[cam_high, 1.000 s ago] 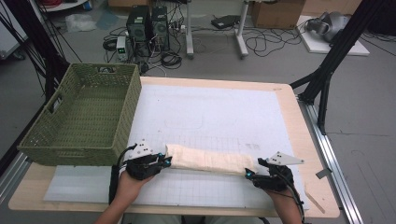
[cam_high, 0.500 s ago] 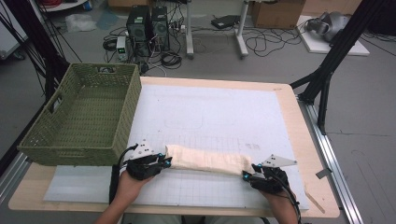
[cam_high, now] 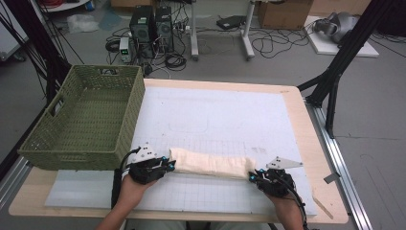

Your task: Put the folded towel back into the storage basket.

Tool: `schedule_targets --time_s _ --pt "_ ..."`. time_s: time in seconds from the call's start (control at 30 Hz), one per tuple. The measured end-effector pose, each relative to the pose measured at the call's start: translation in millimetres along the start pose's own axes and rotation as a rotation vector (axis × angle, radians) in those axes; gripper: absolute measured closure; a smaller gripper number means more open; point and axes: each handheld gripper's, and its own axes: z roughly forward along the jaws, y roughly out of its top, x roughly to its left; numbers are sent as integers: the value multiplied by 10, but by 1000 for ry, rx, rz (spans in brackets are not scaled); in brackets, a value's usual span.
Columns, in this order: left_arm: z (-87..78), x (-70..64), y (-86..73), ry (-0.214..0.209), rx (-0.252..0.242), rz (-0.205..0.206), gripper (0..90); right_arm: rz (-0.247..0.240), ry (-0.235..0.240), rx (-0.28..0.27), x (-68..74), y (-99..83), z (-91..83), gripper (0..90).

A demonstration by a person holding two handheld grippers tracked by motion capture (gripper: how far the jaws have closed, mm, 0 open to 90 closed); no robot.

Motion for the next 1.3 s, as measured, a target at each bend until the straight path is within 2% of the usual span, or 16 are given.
schedule_targets --time_s 0.13,0.27,0.53,0.77,0.9,1.03,1.17,1.3 --pt "-52 21 34 1 -30 -12 797 -17 0 -31 20 41 -43 789" --pt "-109 23 81 -4 -63 -3 797 -30 -1 -58 38 77 -71 793" --pt "-224 42 172 -10 -126 -8 800 -8 19 -124 33 139 -161 808" --pt "-284 45 219 -6 -143 -10 809 -10 5 -168 6 214 -209 821" --pt "-286 42 221 2 -142 -16 811 -7 -7 -174 -4 247 -202 822" --pt "-295 53 219 8 -140 -19 811 4 7 -189 -14 269 -206 822" --pt "-250 66 176 22 -109 -16 811 30 15 -146 -34 221 -39 821" --pt "-220 88 143 37 -88 -16 810 22 3 -87 -46 220 168 812"
